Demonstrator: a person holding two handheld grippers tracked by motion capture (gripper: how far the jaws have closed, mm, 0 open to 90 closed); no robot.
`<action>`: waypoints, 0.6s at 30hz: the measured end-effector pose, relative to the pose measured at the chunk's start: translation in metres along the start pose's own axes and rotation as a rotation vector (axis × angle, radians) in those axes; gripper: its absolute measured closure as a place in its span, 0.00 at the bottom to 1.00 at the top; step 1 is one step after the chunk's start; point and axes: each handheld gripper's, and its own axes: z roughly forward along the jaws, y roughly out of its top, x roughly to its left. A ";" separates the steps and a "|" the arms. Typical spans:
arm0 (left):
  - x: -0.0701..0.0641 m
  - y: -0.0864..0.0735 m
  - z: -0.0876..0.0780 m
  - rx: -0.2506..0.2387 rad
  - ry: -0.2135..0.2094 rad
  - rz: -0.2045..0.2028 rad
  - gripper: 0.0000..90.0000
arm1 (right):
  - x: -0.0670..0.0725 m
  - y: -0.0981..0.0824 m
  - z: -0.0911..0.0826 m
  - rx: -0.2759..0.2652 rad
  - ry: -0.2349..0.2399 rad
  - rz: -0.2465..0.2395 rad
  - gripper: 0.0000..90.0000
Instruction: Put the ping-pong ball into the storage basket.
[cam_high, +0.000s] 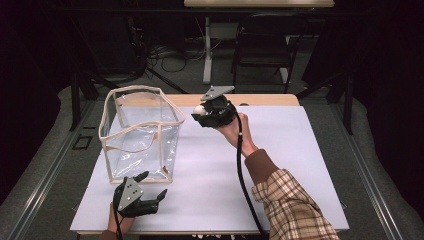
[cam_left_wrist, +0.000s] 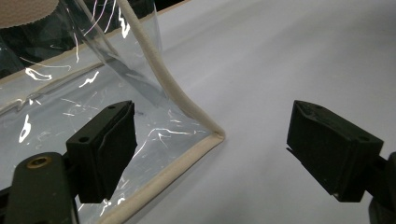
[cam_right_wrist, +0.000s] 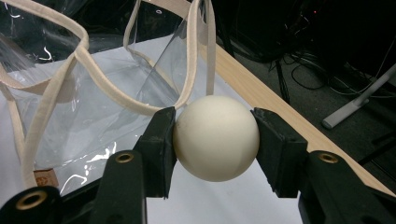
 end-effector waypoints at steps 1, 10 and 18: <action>0.000 0.000 0.000 0.000 0.000 0.000 0.18 | 0.000 0.001 0.000 0.001 0.003 0.006 0.57; 0.000 0.000 0.001 0.000 -0.002 0.001 0.18 | 0.002 0.009 0.006 -0.007 0.015 -0.002 0.57; 0.000 0.000 0.001 0.000 -0.003 -0.002 0.18 | 0.007 0.016 0.013 -0.006 0.028 -0.013 0.57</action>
